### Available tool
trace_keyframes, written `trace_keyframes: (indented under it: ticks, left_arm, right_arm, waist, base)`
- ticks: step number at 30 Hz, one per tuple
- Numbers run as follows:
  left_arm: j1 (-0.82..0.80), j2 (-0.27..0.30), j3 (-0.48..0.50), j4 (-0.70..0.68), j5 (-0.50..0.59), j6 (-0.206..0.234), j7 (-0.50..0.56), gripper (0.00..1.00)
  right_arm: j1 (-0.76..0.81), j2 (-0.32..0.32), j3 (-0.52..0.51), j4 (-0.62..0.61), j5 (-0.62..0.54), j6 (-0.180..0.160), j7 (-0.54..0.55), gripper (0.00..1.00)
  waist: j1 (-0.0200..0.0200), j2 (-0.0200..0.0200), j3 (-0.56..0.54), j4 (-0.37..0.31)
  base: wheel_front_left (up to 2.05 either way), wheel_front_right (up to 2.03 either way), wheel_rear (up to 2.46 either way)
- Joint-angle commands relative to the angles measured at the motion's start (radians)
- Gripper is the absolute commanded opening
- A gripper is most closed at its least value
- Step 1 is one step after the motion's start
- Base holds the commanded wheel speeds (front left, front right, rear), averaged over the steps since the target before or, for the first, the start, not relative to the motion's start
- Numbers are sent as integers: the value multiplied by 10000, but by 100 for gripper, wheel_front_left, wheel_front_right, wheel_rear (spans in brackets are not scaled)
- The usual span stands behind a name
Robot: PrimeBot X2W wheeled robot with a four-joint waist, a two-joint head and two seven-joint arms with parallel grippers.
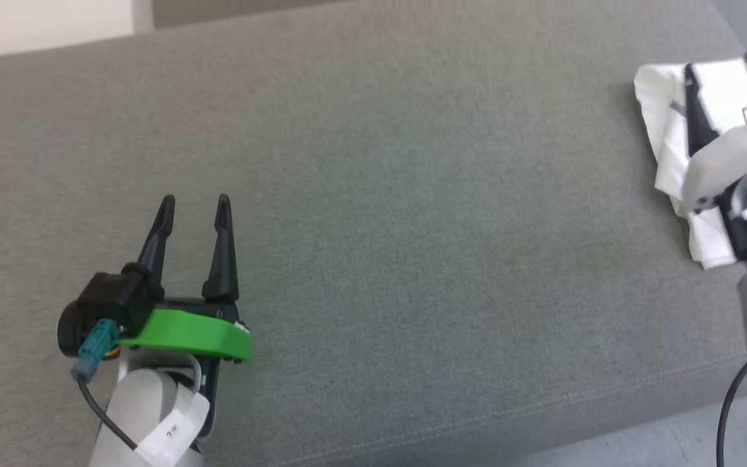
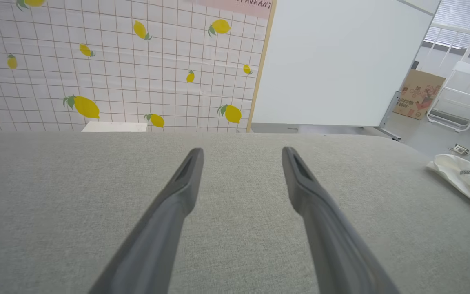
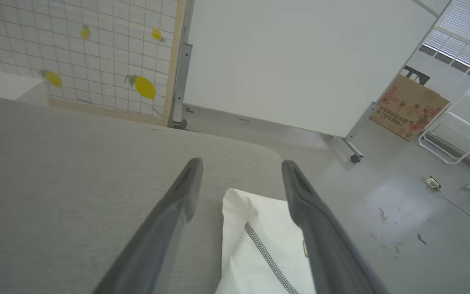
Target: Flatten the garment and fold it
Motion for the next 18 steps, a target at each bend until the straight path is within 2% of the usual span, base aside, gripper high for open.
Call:
trace_keyframes:
  ticks: [1, 6, 9, 13, 18]
  left_arm:
    - [177, -76, 45, 54, -73, 21, -42, 100]
    - [457, -187, 48, 200, -134, -16, -44, 100]
    - [564, -244, 58, 211, -162, -4, -44, 100]
    - [700, -288, 39, 224, -227, -14, -44, 100]
    - [857, -313, -91, 339, -268, -19, -44, 100]
  right_arm:
    - [400, 113, 184, -298, 452, -19, -234, 100]
    - [1636, 196, 924, -1558, 1656, -19, -800, 100]
    - [2484, 315, 961, -2438, 2124, -19, -1072, 100]
    - [3542, 619, 786, -3441, 2313, -19, -1239, 100]
    - [4594, 956, 553, -4116, 2340, -19, -1284, 100]
  waist:
    - [0, -1, -965, 687]
    - [0, -1, -1341, 1105]
    - [0, -1, -1517, 1379]
    - [0, -1, -1656, 1625]
    - [0, -1, -1780, 1882]
  base:
    - [0, 0, 0]
    - [0, 0, 0]
    - [0, 0, 0]
    - [0, 0, 0]
    - [0, 0, 0]
